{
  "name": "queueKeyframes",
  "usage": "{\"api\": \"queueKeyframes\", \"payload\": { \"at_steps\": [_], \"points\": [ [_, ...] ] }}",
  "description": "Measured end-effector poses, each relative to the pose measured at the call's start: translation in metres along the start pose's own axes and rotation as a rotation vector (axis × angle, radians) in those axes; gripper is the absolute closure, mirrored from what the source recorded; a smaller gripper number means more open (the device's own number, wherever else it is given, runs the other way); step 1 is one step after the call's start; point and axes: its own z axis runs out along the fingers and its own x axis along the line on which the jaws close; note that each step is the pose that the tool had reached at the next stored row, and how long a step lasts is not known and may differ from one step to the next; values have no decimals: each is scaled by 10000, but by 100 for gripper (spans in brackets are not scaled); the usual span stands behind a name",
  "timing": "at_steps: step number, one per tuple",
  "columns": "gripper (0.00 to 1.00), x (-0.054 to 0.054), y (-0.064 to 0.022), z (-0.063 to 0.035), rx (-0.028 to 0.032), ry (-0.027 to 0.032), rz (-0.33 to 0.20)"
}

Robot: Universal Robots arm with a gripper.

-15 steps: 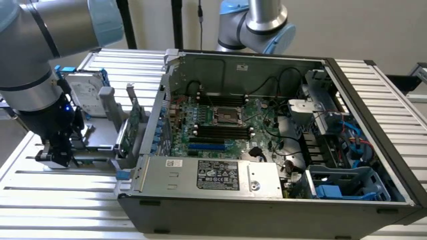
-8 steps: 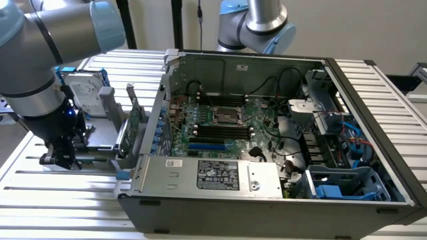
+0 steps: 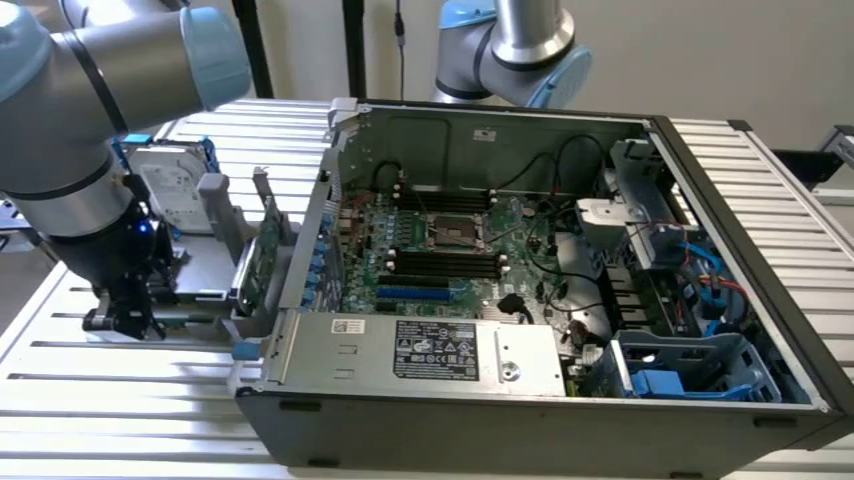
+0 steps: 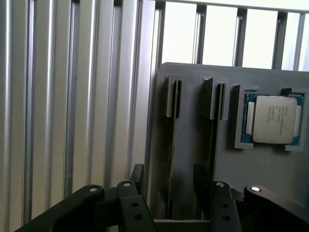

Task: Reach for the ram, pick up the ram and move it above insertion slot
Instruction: 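Pick up the ram and move it above insertion slot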

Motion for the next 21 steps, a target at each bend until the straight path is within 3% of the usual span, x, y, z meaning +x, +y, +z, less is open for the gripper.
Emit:
{"api": "queueKeyframes", "payload": {
  "at_steps": [6,9,11,12,16,21],
  "points": [
    [46,-3,-7,14,3,-14,-1],
    [55,-3,-10,20,2,-20,-1],
    [67,-3,-12,23,3,-23,-1],
    [67,-2,-13,25,2,-24,-1],
    [85,-2,-16,29,1,-24,-1],
    [85,-2,-19,32,3,-25,0]
  ]
}}
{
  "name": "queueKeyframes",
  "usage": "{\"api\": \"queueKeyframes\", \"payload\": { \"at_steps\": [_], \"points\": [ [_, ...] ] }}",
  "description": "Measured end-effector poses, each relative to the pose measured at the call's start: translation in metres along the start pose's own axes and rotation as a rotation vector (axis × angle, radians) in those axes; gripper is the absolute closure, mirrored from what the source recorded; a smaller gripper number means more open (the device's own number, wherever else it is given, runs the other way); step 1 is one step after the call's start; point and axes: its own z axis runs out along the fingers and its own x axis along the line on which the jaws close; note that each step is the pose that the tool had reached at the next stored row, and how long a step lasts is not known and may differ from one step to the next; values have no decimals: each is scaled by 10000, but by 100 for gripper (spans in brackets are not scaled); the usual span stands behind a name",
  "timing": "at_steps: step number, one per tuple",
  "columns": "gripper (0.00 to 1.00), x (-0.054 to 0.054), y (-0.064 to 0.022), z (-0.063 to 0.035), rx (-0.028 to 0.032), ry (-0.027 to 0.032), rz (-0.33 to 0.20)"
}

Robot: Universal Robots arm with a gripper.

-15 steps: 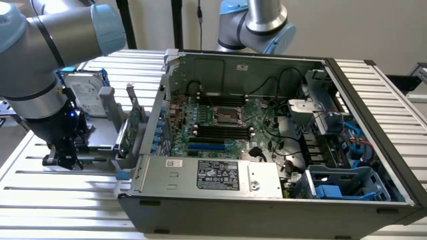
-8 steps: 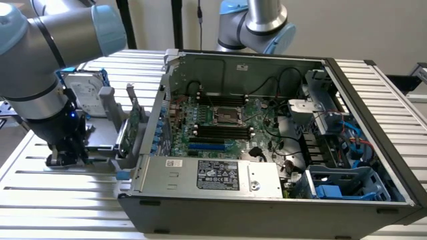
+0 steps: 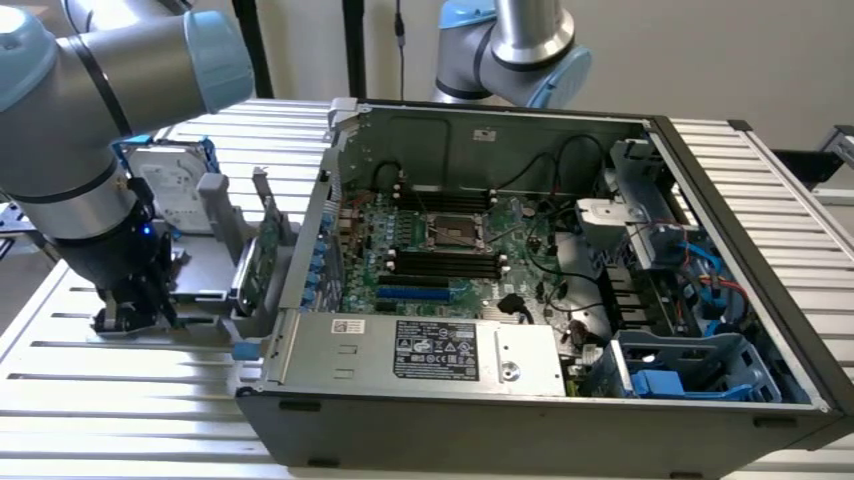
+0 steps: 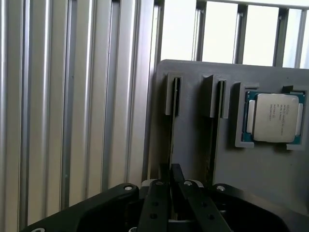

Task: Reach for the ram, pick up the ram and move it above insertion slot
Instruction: 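Pick up the ram and move it above insertion slot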

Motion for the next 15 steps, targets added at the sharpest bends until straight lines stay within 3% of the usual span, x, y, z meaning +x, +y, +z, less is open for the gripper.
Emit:
{"api": "queueKeyframes", "payload": {
  "at_steps": [8,15],
  "points": [
    [87,0,0,-3,-13,-2,1],
    [87,-1,2,-72,-76,-4,9]
  ]
}}
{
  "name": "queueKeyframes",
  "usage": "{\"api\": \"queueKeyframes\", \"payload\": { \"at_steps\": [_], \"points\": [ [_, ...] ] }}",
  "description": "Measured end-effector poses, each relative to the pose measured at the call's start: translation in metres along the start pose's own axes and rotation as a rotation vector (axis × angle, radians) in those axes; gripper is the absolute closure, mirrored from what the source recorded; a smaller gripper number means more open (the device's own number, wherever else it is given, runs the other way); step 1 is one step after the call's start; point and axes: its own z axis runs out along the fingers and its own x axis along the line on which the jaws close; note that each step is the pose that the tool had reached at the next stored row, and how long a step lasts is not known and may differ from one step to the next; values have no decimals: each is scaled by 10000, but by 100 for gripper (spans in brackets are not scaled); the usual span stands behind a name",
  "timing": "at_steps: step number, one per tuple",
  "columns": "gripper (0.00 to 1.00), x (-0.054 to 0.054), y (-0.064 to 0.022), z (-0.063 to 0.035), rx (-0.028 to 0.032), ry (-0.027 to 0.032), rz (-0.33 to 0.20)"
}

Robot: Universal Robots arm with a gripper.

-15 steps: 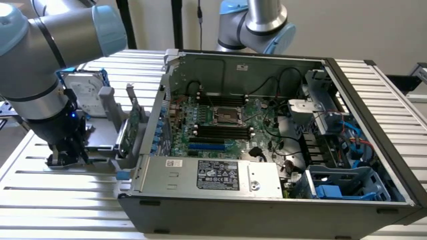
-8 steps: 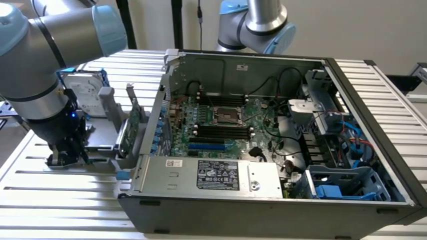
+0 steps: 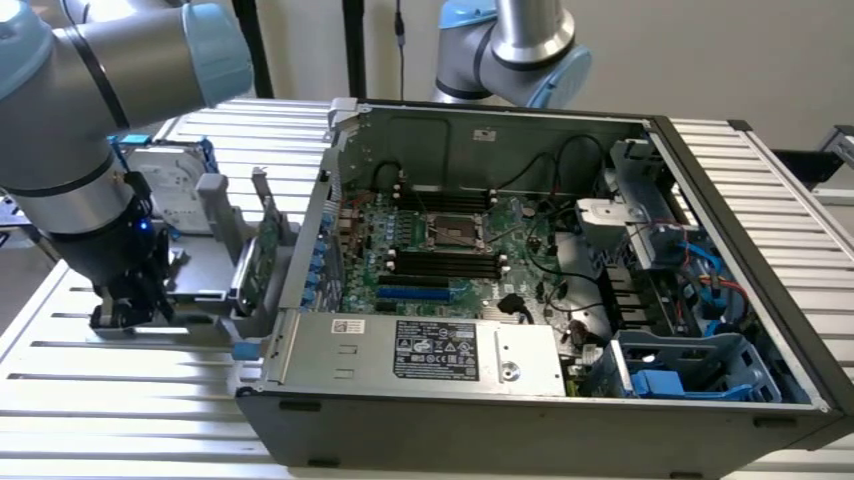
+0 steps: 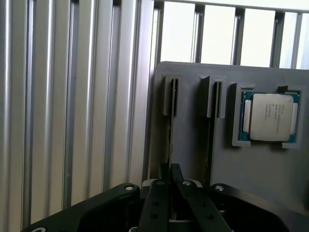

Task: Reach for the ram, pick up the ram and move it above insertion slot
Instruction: 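Pick up the ram and move it above insertion slot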

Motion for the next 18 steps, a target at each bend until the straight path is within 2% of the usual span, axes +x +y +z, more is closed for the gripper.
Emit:
{"api": "queueKeyframes", "payload": {
  "at_steps": [4,7,13,18],
  "points": [
    [87,-1,1,-93,-52,-4,2],
    [87,-3,3,-198,-84,-6,4],
    [87,-6,-4,-466,-117,-7,4],
    [87,-8,-38,-691,-117,-9,4]
  ]
}}
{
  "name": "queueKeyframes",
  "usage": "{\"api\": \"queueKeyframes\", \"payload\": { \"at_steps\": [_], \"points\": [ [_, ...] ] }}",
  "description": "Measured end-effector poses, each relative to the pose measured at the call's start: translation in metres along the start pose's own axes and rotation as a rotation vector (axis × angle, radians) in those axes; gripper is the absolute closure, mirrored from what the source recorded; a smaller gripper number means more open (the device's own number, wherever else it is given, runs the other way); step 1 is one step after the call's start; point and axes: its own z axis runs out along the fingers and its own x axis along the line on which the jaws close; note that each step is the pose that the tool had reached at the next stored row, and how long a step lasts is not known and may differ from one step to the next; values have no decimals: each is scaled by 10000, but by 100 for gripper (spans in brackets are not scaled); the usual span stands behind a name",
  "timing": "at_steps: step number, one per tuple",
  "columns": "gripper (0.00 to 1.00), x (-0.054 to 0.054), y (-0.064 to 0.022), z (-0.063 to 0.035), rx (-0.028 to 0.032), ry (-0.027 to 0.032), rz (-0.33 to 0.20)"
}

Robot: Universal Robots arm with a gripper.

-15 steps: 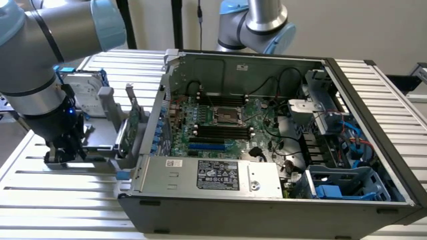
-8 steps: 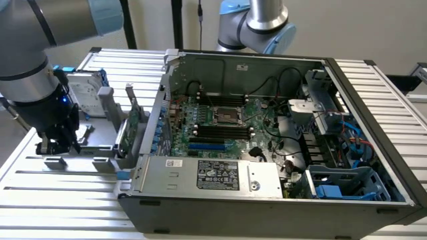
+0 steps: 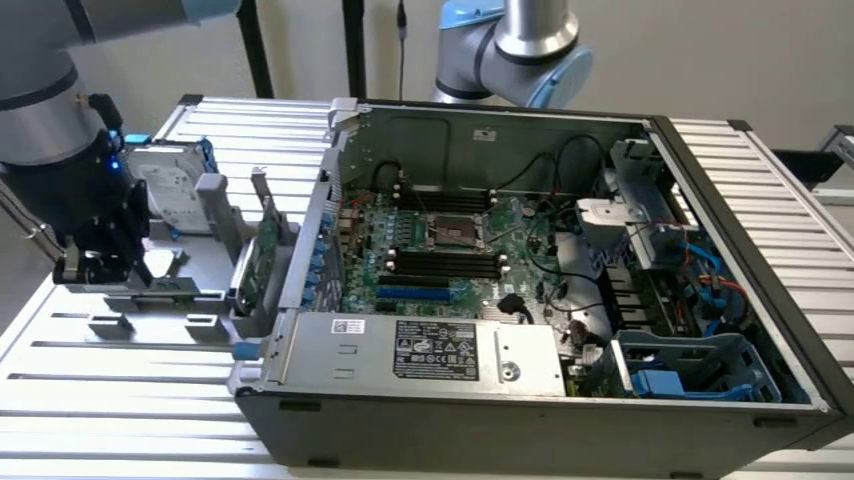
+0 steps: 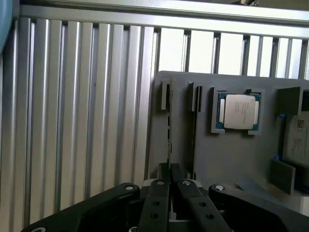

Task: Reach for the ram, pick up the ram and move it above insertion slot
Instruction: 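Pick up the ram and move it above insertion slot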

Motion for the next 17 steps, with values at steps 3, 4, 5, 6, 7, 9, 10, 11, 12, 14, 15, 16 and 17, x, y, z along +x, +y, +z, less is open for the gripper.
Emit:
{"api": "queueKeyframes", "payload": {
  "at_steps": [3,4,5,6,7,9,10,11,12,14,15,16,17],
  "points": [
    [87,0,-31,-140,-1,0,1],
    [87,0,-42,-186,-2,1,1],
    [87,0,-54,-232,-2,0,1],
    [87,0,-68,-277,-3,0,1],
    [87,0,-87,-323,-5,1,0],
    [87,2,-132,-418,-4,0,0],
    [87,2,-157,-465,-7,1,1],
    [87,3,-182,-510,-6,-1,0],
    [87,4,-208,-558,-8,0,0],
    [87,6,-265,-649,-9,-4,0],
    [87,7,-295,-691,-8,-8,0],
    [87,8,-328,-729,-8,-12,0],
    [87,9,-366,-760,-7,-24,0]
  ]
}}
